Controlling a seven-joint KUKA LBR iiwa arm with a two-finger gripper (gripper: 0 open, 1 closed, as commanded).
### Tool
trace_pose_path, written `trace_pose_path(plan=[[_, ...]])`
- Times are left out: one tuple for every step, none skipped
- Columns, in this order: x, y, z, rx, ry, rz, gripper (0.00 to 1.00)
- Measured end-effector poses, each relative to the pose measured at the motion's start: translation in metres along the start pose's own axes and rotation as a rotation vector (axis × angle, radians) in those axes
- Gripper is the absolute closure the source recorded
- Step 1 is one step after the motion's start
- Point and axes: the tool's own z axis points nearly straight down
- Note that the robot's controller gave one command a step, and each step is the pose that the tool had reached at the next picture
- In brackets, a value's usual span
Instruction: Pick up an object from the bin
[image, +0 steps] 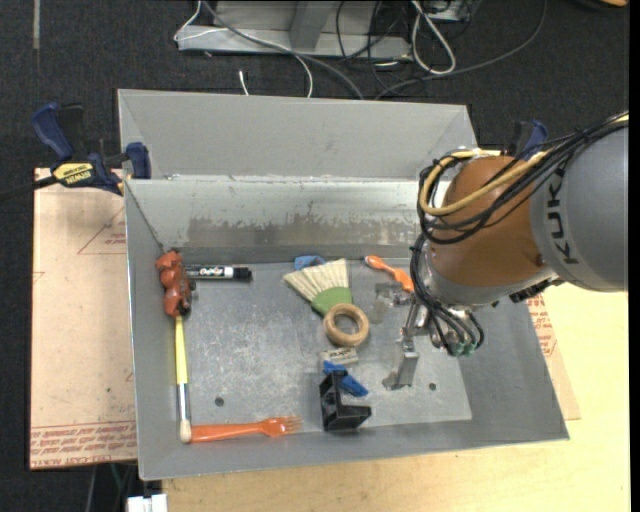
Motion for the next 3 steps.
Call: trace_pose_path(plan=[[-0.002,0.0,-0.003,0.0,-0.007,-0.001,0.0],[-0.053,0.024,0.077,-0.002,-0.012,0.143,0.0],[-0.057,0.036,0.057,-0.001,-0.011,0.176,0.0]])
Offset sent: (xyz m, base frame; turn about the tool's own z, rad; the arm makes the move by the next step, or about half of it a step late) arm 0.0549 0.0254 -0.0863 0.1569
